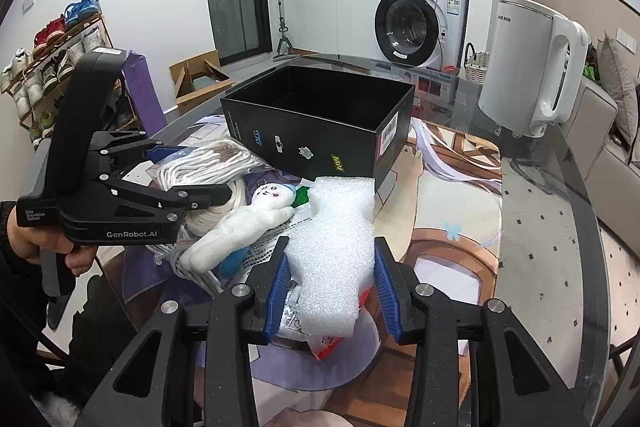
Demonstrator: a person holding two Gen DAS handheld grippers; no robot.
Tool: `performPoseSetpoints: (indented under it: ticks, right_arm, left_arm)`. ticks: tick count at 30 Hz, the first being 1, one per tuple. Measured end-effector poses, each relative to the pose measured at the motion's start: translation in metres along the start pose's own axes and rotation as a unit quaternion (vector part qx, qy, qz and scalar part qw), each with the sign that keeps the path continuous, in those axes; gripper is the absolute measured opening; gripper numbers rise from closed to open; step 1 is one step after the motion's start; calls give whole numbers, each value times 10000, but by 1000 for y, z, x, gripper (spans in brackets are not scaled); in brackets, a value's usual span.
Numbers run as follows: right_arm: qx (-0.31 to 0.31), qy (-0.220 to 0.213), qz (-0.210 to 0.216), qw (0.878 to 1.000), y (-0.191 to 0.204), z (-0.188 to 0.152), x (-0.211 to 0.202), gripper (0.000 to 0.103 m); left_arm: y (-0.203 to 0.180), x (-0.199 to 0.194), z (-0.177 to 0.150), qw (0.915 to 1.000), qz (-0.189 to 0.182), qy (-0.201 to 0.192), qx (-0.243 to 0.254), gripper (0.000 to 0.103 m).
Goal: Organize soft objects
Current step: 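Carry the foam block over the box with the right gripper while the left grasps bagged rope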
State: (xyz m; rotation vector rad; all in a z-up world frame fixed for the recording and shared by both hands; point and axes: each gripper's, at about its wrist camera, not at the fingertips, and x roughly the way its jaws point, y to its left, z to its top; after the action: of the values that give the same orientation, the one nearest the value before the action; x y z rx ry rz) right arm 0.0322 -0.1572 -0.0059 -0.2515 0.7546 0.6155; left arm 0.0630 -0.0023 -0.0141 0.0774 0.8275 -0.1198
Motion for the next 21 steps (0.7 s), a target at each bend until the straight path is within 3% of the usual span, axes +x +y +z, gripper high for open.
performPoseSetpoints:
  ticks: [13,21]
  right_arm:
    - [7,-166,21,9999,2,1,-7,40]
    - [106,-360,82,9993,0,14,-15,40]
  left_arm:
    - [12,-31,-7,9979,-317,-513,-236,47]
    - [17,-50,7,9953,-267,-887,-271,47]
